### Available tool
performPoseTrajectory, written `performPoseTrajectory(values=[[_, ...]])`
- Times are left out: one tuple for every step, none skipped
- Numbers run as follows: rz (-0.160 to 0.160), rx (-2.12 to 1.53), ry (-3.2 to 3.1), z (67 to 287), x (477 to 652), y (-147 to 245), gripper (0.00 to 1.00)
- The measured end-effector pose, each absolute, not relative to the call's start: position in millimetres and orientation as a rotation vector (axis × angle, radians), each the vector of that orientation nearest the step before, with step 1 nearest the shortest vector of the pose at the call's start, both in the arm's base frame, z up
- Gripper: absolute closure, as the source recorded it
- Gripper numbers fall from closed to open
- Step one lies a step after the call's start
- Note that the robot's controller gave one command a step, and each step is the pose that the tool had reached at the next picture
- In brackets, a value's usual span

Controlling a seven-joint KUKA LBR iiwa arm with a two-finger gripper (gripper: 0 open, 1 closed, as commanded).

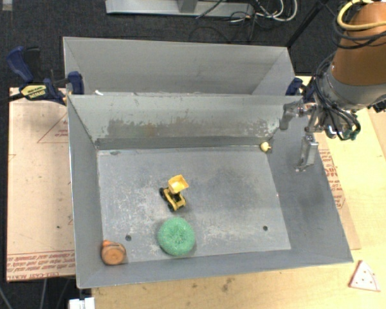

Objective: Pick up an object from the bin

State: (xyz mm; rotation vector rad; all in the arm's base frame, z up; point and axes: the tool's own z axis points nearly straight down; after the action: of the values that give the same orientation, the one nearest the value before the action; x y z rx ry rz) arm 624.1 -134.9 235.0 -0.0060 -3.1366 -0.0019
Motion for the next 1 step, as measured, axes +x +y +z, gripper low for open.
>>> performPoseTrajectory(values=[[0.0,-0.002,-3.144,240.4,625.5,-134.3,0.0]])
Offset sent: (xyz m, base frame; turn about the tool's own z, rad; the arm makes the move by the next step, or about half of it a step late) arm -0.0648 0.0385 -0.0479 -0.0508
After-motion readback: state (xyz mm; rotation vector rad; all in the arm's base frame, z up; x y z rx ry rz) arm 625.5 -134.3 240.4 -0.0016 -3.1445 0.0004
